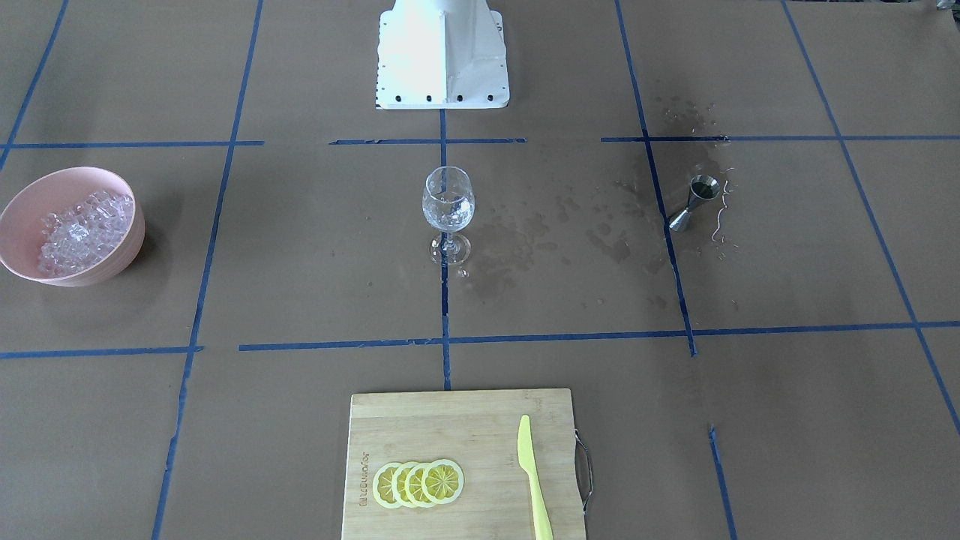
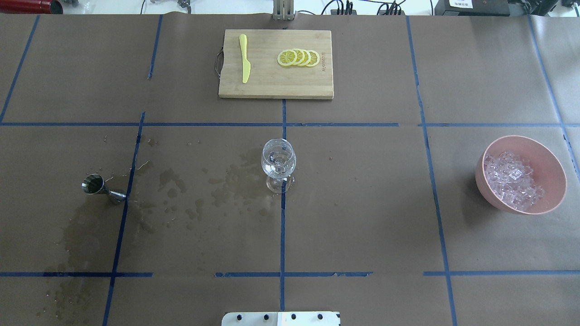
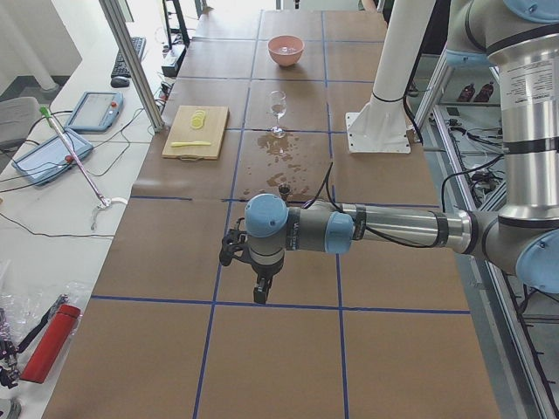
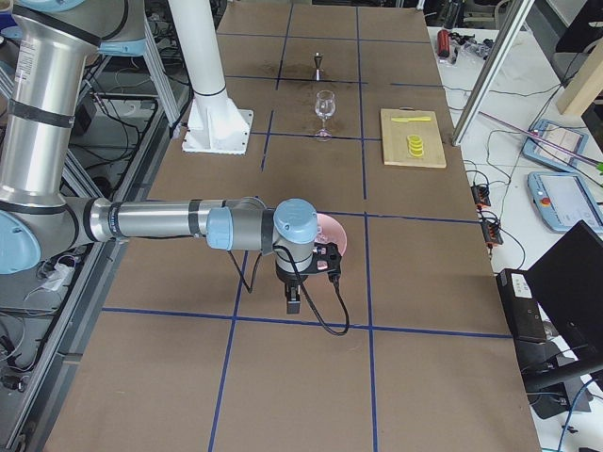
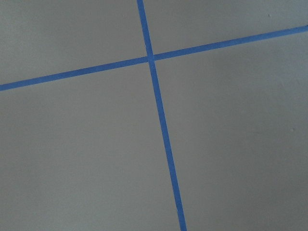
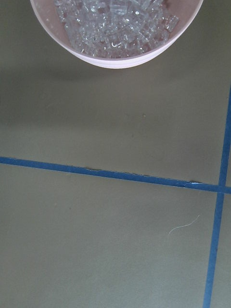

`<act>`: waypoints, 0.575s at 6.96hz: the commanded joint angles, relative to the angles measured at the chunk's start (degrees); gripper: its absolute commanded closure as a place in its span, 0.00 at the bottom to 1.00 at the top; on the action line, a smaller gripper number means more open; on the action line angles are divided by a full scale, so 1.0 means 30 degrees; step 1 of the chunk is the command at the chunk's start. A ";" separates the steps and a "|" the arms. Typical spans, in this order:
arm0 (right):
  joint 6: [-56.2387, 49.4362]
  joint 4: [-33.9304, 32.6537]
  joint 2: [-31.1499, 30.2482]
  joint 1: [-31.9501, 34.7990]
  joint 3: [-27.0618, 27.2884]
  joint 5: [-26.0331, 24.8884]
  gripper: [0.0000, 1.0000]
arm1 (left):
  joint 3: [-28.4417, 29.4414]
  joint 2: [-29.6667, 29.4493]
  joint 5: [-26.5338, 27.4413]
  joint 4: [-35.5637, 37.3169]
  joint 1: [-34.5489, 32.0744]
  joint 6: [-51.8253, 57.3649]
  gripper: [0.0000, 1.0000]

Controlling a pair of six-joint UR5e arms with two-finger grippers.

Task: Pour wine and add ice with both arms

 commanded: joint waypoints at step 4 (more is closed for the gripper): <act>-0.0001 0.0029 0.0029 -0.0029 0.0566 -0.0045 0.00 | -0.0029 -0.0029 0.0141 -0.0088 0.0032 0.0058 0.00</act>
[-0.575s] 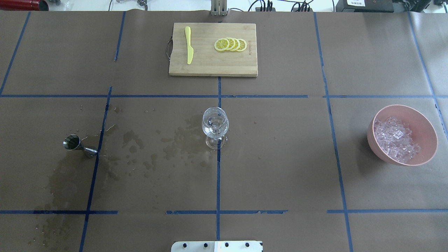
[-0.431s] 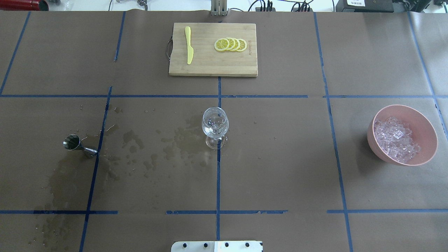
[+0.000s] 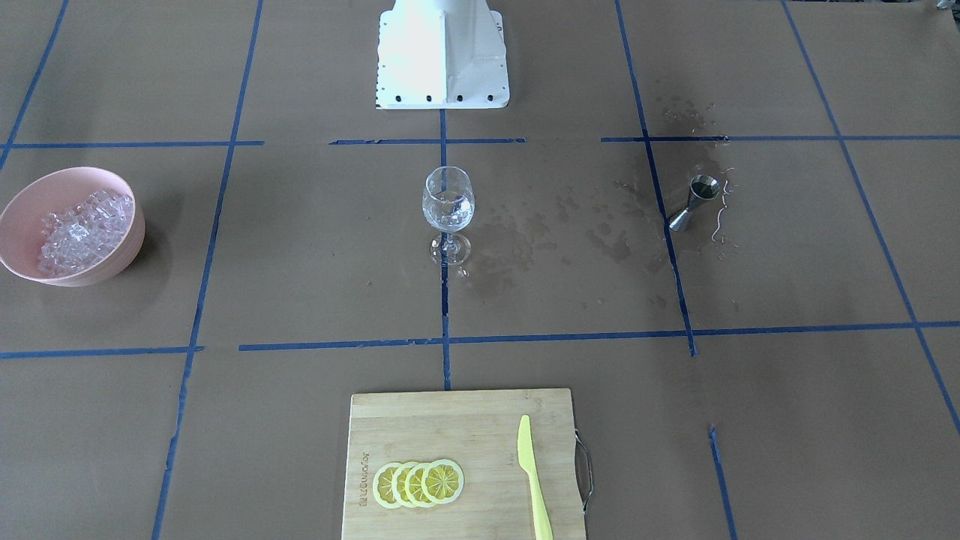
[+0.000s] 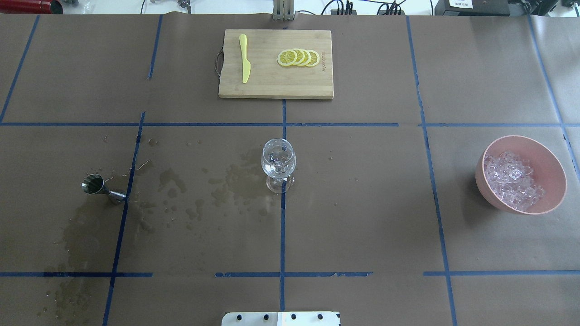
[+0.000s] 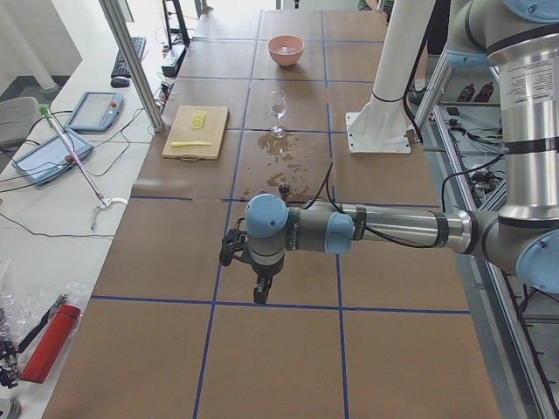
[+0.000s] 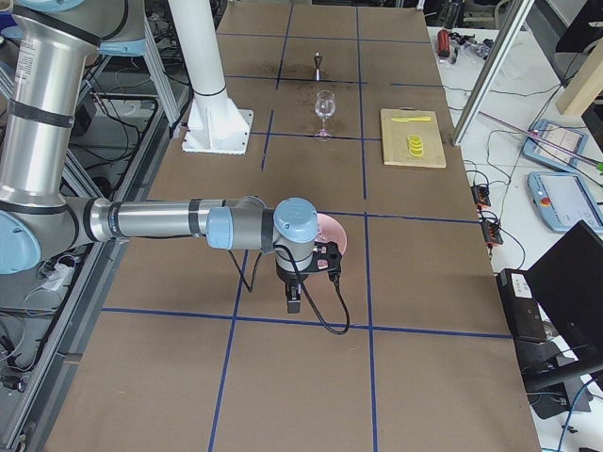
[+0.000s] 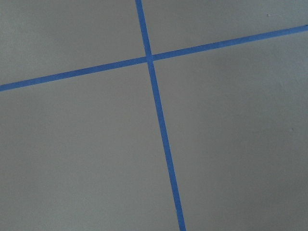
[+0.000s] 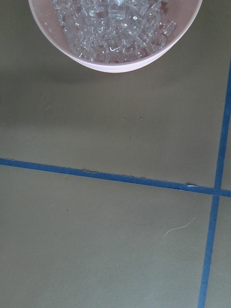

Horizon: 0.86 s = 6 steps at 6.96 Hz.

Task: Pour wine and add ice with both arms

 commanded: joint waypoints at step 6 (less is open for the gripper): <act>0.0334 -0.0026 0.1704 0.0005 0.0882 -0.0050 0.00 | 0.0160 -0.0560 -0.0072 -0.5962 0.0052 0.0082 0.00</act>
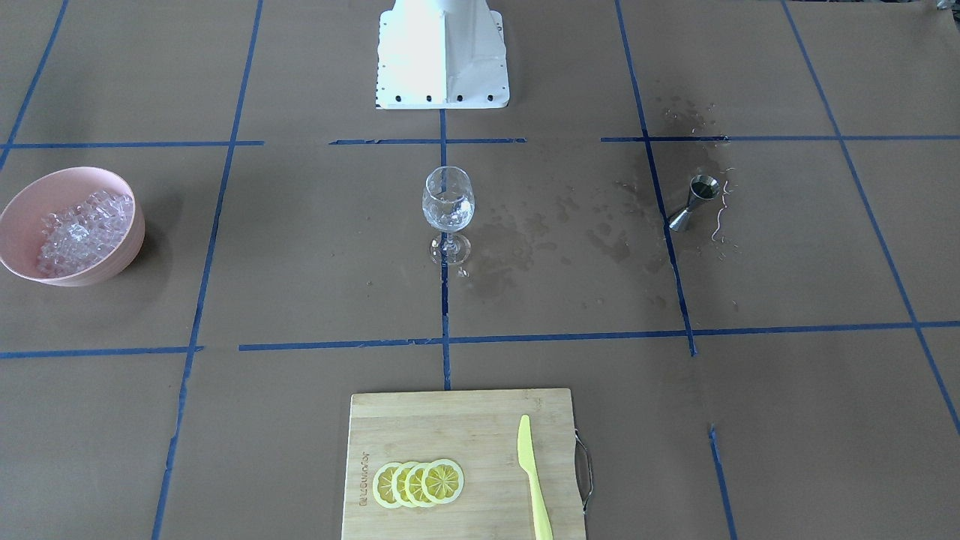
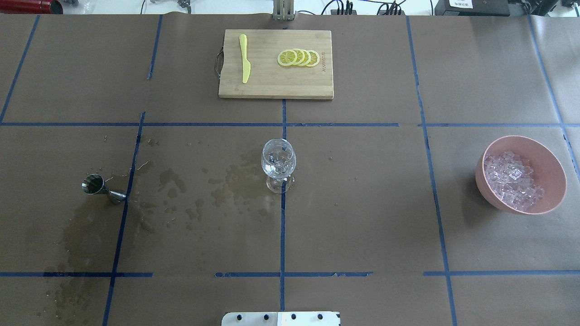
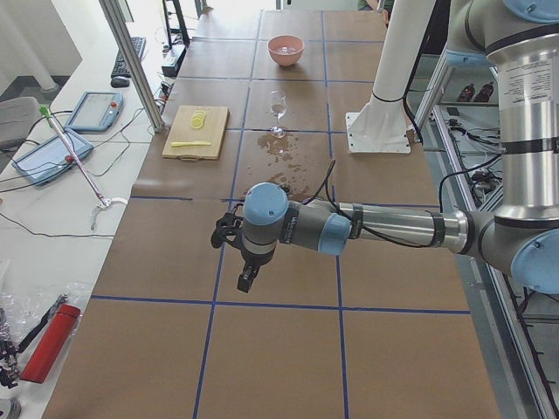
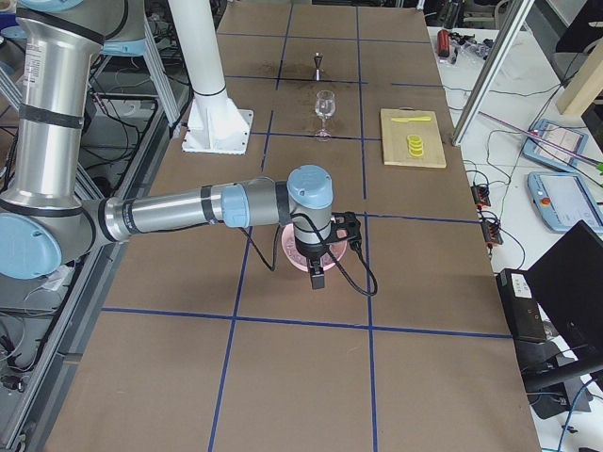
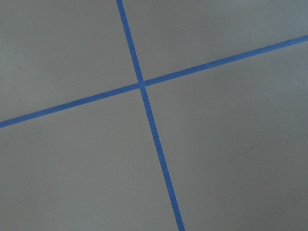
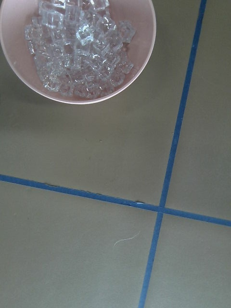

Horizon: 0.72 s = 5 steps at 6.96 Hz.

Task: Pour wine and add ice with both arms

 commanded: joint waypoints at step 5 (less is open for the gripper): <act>0.0054 0.0580 0.0639 0.0023 0.0116 0.0276 0.00 | 0.1155 -0.0018 -0.1223 -1.1269 0.0018 -0.1661 0.00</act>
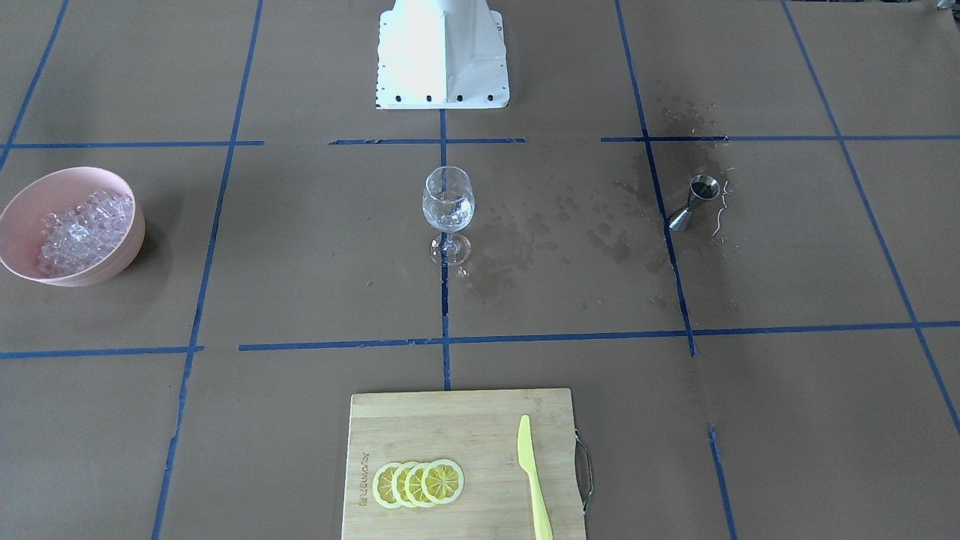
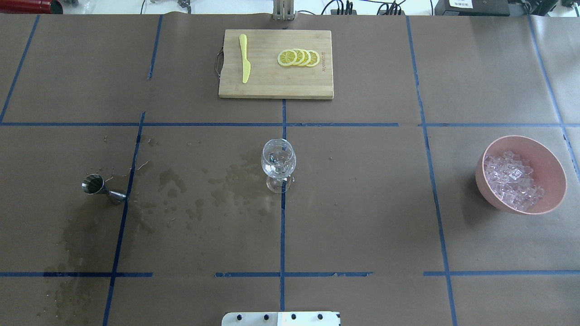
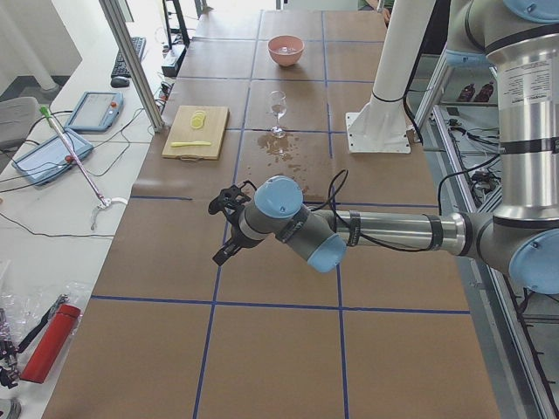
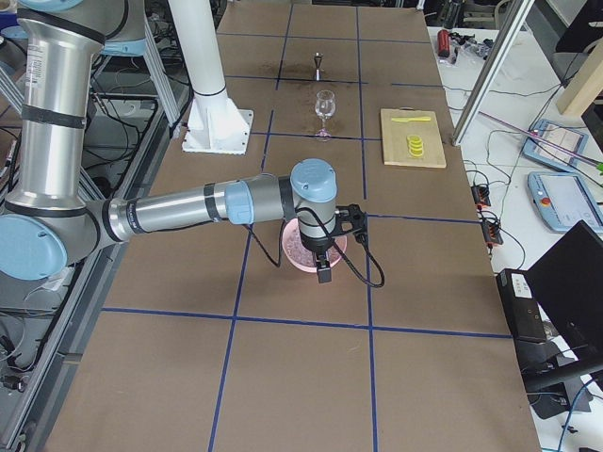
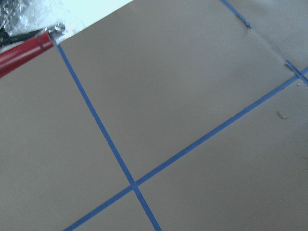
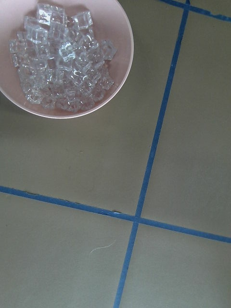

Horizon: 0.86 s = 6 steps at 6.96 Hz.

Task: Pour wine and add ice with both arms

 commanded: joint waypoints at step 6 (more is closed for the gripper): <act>-0.0056 0.0367 0.0114 0.0001 -0.0086 -0.0028 0.00 | -0.0542 -0.0291 0.7199 -1.0580 0.8591 -1.4130 0.00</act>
